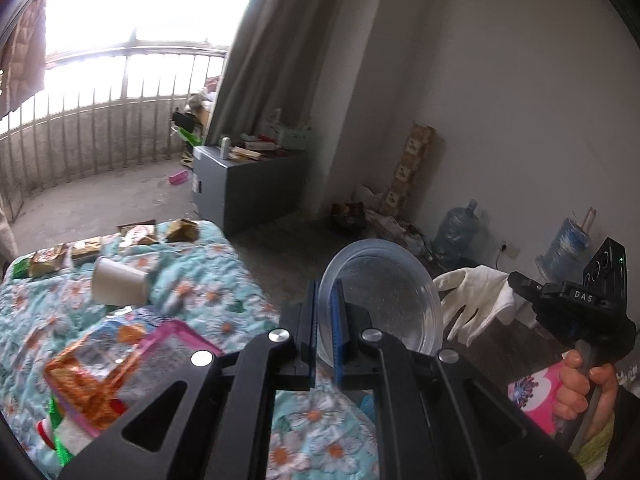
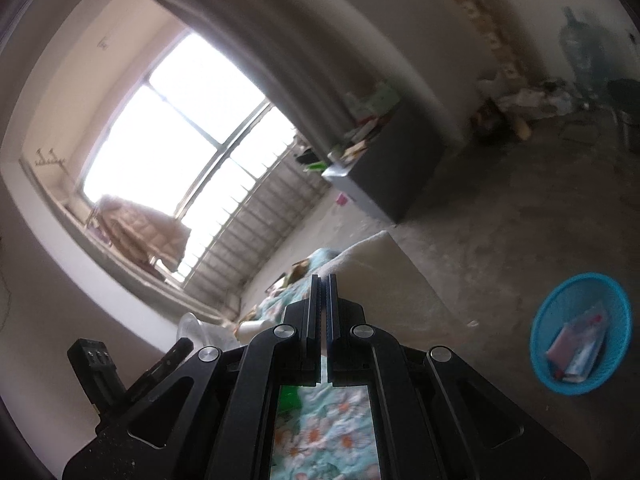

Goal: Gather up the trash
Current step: 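Lift the bowl, snack bag and glove and carry them to the blue wastebasket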

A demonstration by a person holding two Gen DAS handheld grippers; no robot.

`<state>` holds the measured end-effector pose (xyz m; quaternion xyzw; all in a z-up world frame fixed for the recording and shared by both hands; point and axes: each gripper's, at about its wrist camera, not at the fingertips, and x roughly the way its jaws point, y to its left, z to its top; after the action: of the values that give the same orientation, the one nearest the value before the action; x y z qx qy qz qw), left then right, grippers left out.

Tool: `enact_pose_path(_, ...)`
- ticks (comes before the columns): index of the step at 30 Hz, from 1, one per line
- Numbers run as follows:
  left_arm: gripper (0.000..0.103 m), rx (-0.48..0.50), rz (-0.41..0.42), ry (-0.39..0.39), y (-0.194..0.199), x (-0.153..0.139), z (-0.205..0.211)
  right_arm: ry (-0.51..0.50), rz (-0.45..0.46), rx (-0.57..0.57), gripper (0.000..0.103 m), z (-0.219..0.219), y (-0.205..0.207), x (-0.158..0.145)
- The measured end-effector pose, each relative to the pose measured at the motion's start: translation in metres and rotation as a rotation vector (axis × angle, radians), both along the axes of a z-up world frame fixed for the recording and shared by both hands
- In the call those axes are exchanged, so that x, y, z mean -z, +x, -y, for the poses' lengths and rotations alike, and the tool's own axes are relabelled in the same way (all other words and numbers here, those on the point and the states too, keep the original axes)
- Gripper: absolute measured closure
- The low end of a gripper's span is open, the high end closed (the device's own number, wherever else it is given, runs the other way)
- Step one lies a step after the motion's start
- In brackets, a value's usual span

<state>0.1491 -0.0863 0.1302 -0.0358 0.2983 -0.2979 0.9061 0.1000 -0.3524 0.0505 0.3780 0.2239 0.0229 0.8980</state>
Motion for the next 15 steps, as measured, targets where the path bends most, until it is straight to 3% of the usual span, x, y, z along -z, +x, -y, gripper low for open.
enact_pose_path(15, 0.097, 0.082, -0.023, 0.038, 0.004, 0.014, 0.059, 0.059, -0.004, 0.094, 0.103, 0.038, -0.015, 0.018)
